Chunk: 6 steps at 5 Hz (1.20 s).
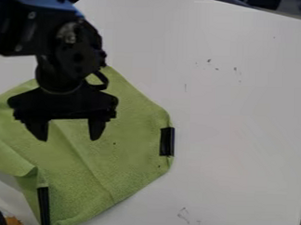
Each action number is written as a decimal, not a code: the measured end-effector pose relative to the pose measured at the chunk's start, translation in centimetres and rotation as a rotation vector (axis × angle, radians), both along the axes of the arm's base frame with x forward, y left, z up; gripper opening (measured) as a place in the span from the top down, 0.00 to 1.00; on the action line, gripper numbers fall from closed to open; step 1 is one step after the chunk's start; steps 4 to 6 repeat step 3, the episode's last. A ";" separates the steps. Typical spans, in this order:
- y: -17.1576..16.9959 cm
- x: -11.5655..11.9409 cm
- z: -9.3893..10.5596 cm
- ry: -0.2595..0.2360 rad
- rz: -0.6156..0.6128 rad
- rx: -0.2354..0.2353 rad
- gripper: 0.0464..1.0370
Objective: Move the cloth to the bottom left of the table
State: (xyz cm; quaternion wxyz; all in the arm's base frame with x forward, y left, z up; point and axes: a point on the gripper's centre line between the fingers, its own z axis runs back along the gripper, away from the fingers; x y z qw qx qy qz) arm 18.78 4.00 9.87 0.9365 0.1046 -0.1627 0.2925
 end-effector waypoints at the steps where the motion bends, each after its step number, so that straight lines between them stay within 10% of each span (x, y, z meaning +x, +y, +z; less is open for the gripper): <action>1: -0.2 1.2 0.6 0.085 -0.139 0.027 0.04; 6: 0.2 1.5 0.3 0.095 -0.146 -0.026 0.04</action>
